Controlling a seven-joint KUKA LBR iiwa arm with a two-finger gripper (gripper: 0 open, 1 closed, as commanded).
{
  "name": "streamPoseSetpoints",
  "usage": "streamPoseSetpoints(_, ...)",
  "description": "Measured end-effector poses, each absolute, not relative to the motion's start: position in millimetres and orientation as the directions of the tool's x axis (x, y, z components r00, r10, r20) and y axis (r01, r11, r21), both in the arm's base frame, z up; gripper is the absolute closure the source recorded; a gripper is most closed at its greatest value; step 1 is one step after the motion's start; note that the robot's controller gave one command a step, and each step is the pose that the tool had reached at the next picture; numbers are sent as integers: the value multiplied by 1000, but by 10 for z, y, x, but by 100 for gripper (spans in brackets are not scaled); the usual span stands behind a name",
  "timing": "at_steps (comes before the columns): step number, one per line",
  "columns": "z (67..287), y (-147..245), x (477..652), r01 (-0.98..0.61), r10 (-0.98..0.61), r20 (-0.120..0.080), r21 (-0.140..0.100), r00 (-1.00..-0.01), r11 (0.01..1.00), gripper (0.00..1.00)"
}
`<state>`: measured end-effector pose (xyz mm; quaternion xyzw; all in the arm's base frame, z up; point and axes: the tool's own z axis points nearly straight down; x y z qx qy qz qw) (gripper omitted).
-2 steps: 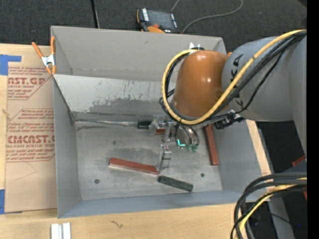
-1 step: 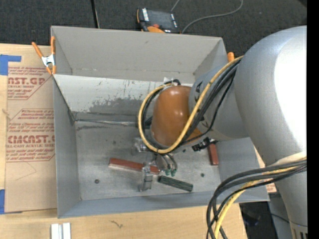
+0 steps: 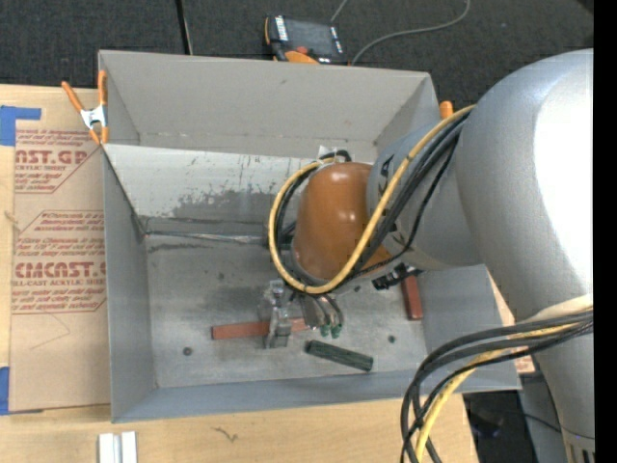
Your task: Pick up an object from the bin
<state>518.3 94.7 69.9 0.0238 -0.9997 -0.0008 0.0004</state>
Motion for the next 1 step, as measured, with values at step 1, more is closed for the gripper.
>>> streamPoseSetpoints(1, 2294, 1302, 5653, -23, -23, -11, 3, -1000, 1000, 100)
